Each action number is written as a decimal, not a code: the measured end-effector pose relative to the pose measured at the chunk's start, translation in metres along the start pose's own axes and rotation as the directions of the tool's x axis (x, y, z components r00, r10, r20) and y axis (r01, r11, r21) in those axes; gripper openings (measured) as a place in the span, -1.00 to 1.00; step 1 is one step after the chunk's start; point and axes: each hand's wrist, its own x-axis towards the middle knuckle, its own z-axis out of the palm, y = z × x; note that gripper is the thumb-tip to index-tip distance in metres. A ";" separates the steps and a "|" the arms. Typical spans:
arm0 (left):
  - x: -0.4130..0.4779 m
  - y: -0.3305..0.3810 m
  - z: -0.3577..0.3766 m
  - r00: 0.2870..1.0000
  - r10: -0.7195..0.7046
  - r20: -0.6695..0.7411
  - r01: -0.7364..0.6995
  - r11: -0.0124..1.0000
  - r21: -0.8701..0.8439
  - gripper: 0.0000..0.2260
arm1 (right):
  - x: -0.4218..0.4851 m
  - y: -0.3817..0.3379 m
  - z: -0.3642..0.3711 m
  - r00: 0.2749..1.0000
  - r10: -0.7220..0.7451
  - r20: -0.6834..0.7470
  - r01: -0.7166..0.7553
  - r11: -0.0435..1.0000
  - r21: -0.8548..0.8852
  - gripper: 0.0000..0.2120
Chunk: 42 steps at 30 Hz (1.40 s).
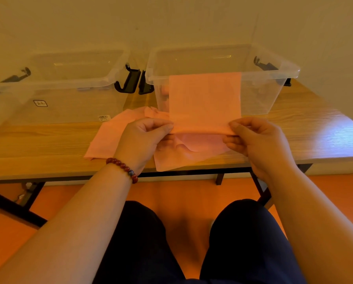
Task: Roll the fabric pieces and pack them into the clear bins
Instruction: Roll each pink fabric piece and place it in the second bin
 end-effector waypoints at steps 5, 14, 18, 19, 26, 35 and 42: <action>0.001 -0.004 -0.005 0.999 0.000 0.052 0.000 1.000 0.015 -0.89 | 0.000 -0.001 -0.003 0.996 0.016 0.083 -0.017 1.000 0.013 -0.89; 0.009 -0.011 -0.002 0.999 -0.032 0.027 0.031 0.999 0.027 -0.84 | 0.011 0.003 0.001 1.000 0.014 0.025 -0.013 1.000 -0.020 -0.92; 0.010 -0.010 -0.001 0.999 -0.026 0.027 0.026 1.000 -0.016 -0.88 | 0.012 0.004 0.000 1.000 0.003 0.024 -0.003 1.000 0.002 -0.96; 0.010 -0.010 -0.001 0.999 -0.022 0.031 0.023 1.000 -0.013 -0.87 | 0.012 0.004 0.000 1.000 -0.002 0.027 0.001 1.000 0.004 -0.94; 0.018 -0.005 -0.001 0.995 0.072 0.072 -0.082 0.985 0.154 -0.85 | 0.013 0.004 -0.003 0.997 0.031 0.064 -0.032 0.999 0.007 -0.91; 0.017 -0.009 -0.007 0.987 0.053 0.154 -0.071 0.991 0.116 -0.83 | 0.019 -0.002 -0.001 0.997 0.007 0.077 0.001 0.994 -0.107 -0.93; 0.020 -0.012 -0.005 0.987 0.043 0.154 -0.060 0.992 0.109 -0.88 | 0.025 0.006 -0.001 0.997 -0.002 0.071 0.004 1.000 -0.031 -0.96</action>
